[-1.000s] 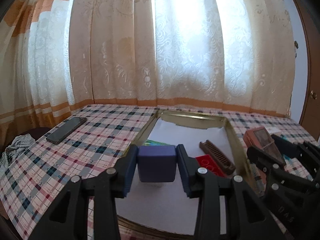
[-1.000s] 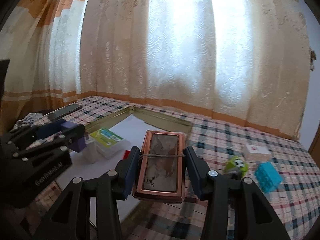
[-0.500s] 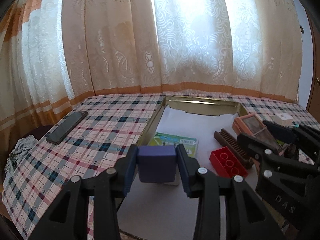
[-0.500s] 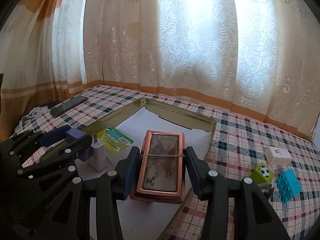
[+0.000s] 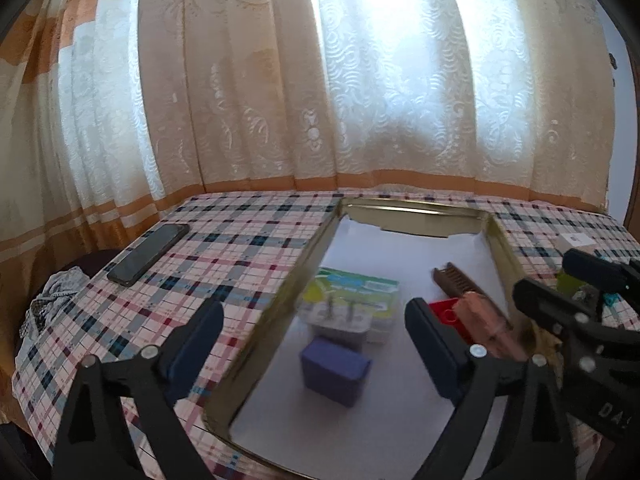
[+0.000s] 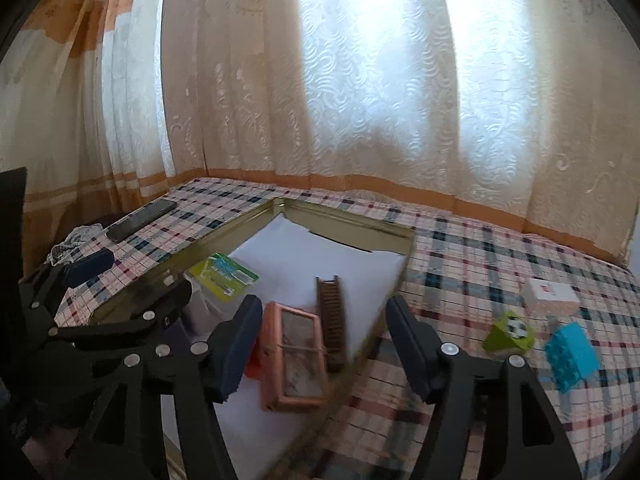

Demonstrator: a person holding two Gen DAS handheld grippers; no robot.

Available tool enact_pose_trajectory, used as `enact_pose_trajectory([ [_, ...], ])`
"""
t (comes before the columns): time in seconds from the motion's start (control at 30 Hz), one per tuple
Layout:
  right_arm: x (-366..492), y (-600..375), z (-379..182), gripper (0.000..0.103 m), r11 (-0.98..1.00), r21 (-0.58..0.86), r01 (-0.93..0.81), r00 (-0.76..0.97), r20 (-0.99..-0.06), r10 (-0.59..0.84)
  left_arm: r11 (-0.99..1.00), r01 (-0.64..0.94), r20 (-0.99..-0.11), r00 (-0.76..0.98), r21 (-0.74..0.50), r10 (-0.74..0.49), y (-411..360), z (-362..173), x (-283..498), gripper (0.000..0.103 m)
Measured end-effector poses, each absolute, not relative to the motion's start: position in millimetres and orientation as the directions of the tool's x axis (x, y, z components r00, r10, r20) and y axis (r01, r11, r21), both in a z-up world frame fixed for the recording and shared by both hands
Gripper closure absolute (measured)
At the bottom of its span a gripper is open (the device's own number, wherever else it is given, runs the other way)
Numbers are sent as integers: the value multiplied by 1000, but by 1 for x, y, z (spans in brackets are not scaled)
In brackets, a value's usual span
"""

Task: Organize rigid objects
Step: 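Lower the purple cube into the tin with the left gripper while the right gripper lowers the copper frame, then move both grippers back toward the remaining blocks on the table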

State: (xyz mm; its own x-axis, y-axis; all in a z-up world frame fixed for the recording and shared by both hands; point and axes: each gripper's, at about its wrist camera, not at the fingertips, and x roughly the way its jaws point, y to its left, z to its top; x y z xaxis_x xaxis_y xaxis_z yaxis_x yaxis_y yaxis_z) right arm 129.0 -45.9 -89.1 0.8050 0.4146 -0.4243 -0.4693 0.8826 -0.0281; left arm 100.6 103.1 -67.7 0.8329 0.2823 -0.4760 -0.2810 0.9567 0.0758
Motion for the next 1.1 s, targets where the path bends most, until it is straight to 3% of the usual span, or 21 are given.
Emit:
enact_pose_trajectory([
  [0.2, 111, -102, -87, 31, 914, -23, -405, 846, -388, 365, 977, -204, -463, 861, 68, 212, 64, -57, 94, 4],
  [0.43, 104, -180, -90, 28, 973, -27, -229, 914, -350, 205, 992, -71, -464, 879, 102, 111, -8, -52, 106, 2],
  [0.63, 121, -235, -97, 27, 995, 30, -98, 922, -373, 102, 986, 42, -501, 864, 161, 45, -71, -62, 126, 1],
  [0.9, 133, -260, -109, 27, 993, 89, -73, 908, -407, 103, 981, 119, -598, 801, 157, -1, -105, -85, 160, 2],
  [1.07, 138, -258, -110, 27, 994, 80, -78, 900, -422, 105, 980, 153, -635, 772, 124, -40, -108, -90, 172, 26],
  [1.1, 139, -258, -110, 27, 994, 77, -78, 899, -426, 104, 979, 167, -638, 768, 114, -56, -108, -90, 173, 38],
])
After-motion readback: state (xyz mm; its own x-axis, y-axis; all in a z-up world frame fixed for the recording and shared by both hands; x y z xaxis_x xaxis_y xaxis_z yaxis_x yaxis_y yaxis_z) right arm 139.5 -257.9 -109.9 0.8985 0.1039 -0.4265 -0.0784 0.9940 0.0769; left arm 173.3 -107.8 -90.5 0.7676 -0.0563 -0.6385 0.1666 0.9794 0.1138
